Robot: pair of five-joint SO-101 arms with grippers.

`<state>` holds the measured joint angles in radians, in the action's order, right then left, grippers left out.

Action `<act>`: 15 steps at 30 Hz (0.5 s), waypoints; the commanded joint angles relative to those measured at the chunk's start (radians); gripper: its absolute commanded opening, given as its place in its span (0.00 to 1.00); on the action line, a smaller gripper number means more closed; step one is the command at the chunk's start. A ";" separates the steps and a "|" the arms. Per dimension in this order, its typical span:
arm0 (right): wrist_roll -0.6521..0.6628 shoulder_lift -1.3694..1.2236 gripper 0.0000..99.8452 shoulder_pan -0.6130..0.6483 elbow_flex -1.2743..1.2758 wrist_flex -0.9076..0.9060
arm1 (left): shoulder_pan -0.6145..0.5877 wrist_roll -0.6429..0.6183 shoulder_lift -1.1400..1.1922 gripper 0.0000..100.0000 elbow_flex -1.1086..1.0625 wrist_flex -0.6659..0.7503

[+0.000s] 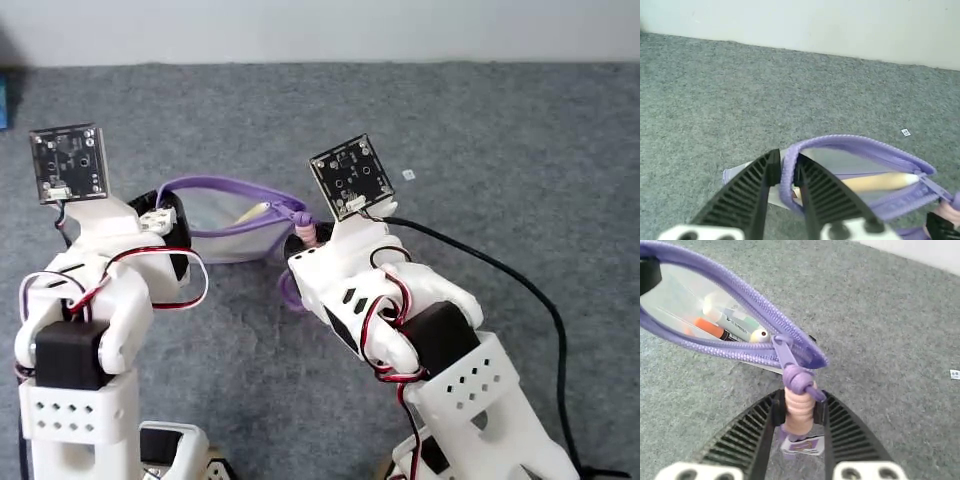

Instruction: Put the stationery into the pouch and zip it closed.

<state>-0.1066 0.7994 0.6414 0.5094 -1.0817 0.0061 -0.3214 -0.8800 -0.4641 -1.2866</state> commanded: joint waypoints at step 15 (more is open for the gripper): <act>0.064 0.007 0.01 -0.021 -0.106 0.019 | 0.012 -0.002 0.025 0.02 0.035 -0.046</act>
<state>-0.0560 0.7994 0.6398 0.4603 -1.0817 0.0061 -0.3214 -0.8800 -0.4549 -1.2912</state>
